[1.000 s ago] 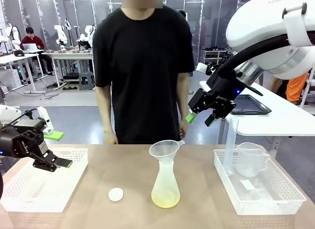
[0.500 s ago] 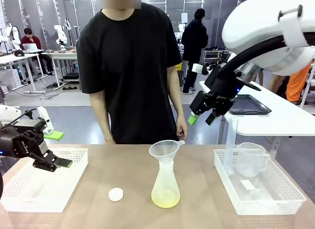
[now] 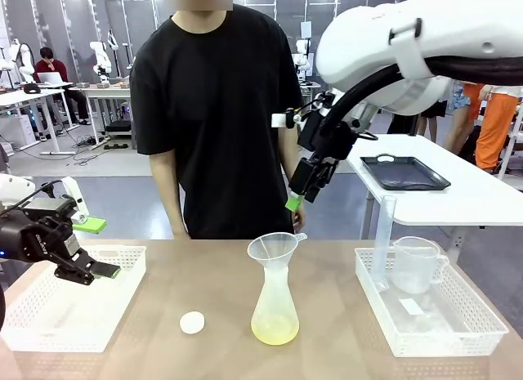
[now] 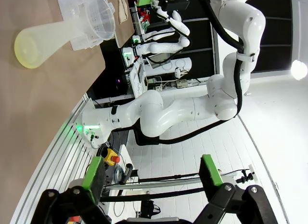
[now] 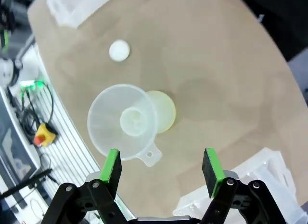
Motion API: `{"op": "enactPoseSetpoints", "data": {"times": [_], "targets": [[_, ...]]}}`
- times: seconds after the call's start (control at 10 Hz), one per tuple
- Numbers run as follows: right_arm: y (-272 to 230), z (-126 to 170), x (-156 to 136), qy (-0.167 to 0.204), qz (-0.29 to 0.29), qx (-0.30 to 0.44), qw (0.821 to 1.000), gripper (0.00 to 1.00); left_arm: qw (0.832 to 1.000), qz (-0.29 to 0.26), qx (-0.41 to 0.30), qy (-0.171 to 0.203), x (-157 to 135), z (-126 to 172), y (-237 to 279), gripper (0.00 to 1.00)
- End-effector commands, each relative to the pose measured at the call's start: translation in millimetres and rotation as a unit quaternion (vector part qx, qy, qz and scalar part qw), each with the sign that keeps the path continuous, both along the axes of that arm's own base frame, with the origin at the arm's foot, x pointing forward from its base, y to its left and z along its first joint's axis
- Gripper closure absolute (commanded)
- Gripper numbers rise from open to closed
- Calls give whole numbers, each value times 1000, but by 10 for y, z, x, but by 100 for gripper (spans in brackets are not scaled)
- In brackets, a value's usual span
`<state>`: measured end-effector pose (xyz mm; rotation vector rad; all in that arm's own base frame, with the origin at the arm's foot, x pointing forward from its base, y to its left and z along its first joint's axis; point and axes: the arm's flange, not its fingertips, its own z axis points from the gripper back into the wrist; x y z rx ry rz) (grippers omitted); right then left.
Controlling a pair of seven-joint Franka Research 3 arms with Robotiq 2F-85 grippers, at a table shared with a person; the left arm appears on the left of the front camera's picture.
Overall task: Prepare the solutions needed for the experiment.
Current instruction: Once the solution is in the Big flask , pick up the Plastic Funnel and place it back into the right Organizing basket.
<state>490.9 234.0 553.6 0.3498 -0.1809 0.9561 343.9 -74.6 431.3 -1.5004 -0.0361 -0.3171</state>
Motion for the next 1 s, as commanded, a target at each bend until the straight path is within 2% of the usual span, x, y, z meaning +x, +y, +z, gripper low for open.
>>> {"op": "enactPoseSetpoints", "data": {"times": [0.0, 0.4, 0.9], "targets": [[54, 32, 48, 2, 40, -30, 999, 15, 1000, 0, -2, -1, -5, 40, -8, 0], [229, -131, 27, 25, 70, -83, 994, 15, 1000, 0, -2, -1, -5, 40, -8, 0], [389, -383, 108, 51, 76, -82, 992, 15, 1000, 0, -2, -1, -5, 40, -8, 0]]}}
